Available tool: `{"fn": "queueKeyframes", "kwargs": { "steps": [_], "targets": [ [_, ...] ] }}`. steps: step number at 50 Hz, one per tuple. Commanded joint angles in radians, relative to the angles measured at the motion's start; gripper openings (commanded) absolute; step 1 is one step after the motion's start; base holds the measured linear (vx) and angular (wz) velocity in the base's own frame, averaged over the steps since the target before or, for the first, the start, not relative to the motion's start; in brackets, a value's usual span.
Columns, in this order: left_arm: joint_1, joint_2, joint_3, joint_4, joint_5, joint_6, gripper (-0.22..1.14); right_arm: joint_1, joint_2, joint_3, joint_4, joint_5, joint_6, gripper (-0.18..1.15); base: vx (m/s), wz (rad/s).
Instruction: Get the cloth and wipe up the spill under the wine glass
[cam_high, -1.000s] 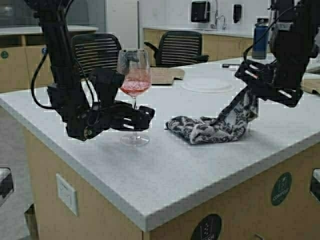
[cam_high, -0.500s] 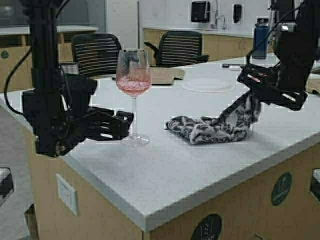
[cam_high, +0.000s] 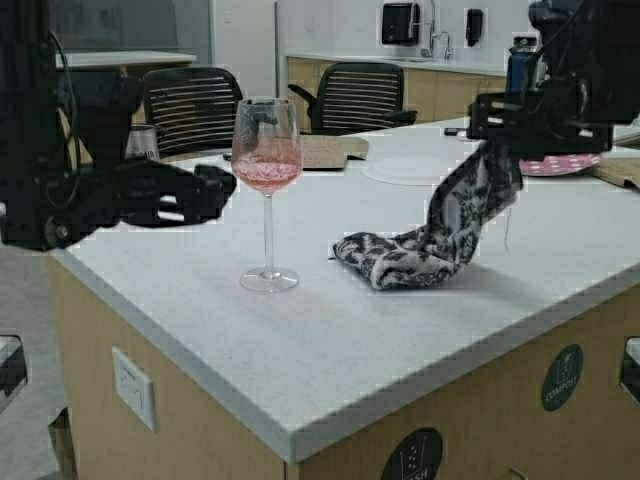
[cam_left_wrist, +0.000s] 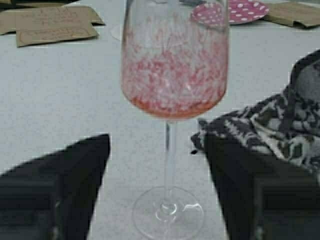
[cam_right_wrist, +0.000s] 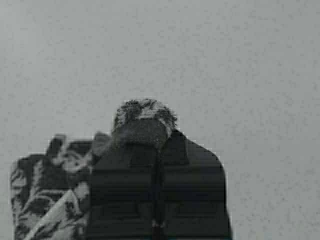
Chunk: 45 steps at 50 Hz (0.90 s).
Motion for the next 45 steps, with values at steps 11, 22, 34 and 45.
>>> {"fn": "queueKeyframes", "kwargs": {
  "steps": [11, 22, 34, 45],
  "targets": [
    [-0.003, -0.383, 0.011, 0.006, 0.247, 0.005, 0.93, 0.0, -0.256, 0.002, -0.035, 0.199, -0.091, 0.05, 0.0, 0.0],
    [-0.003, -0.667, -0.066, 0.006, 0.571, 0.005, 0.93, 0.0, -0.397, -0.054, -0.057, 0.411, -0.098, 0.05, 0.0, 0.0],
    [-0.002, -0.864, -0.222, 0.006, 0.94, -0.002, 0.93, 0.0, -0.489, -0.143, -0.057, 0.555, -0.095, 0.05, 0.0, 0.0],
    [-0.002, -0.94, -0.362, 0.002, 1.154, -0.003, 0.93, 0.0, -0.552, -0.227, -0.057, 0.632, -0.095, 0.06, 0.0, 0.0]
  ]
}}
